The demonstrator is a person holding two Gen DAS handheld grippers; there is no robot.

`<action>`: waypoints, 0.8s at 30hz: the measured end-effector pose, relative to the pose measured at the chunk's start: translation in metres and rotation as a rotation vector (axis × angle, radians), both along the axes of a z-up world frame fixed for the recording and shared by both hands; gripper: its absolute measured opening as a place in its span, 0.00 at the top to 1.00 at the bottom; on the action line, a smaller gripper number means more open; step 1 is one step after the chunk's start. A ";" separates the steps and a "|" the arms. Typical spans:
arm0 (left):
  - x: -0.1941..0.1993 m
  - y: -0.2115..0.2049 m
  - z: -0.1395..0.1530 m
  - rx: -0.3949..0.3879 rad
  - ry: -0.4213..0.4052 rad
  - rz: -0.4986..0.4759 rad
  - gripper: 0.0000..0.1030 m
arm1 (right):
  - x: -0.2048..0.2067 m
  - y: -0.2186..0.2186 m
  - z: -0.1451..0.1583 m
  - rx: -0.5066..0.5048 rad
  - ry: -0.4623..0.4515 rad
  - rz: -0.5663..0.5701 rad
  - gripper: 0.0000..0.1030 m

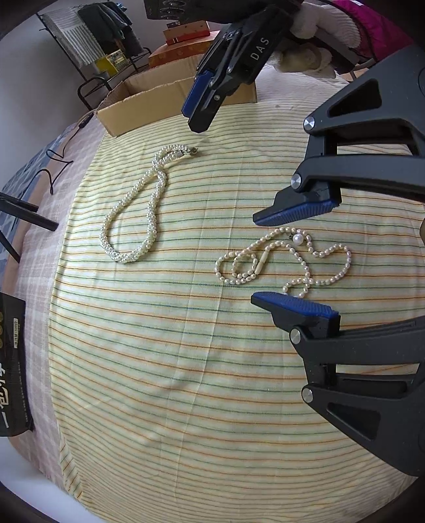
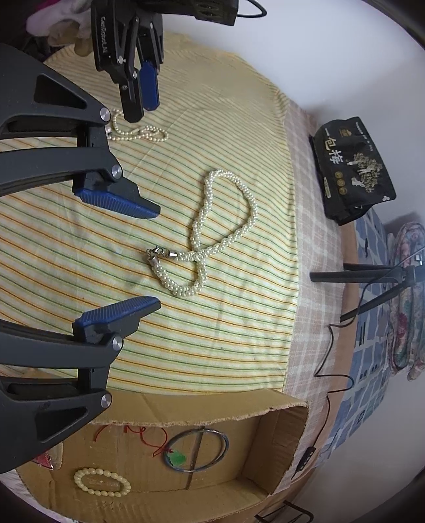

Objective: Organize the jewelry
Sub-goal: 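Grasp the short pearl necklace with the left tool while the right tool grasps the long pearl necklace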

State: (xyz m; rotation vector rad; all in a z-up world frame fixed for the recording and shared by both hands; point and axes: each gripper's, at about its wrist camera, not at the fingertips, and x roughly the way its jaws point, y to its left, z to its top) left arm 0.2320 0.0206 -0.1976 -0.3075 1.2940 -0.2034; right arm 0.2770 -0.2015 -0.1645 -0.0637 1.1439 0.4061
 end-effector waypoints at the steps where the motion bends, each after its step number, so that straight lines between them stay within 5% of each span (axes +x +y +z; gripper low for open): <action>1: 0.001 -0.001 -0.002 -0.001 0.004 0.002 0.60 | 0.001 0.000 0.000 0.000 0.000 -0.001 0.53; 15: 0.014 -0.012 -0.019 0.056 0.017 0.016 0.61 | 0.012 0.005 -0.009 -0.015 0.010 -0.003 0.54; 20: 0.016 -0.019 -0.021 0.128 -0.021 0.004 0.85 | 0.020 0.012 -0.019 -0.032 0.025 -0.003 0.58; 24: 0.019 -0.015 -0.023 0.099 -0.012 0.011 0.88 | 0.025 0.020 -0.026 -0.052 0.032 0.009 0.59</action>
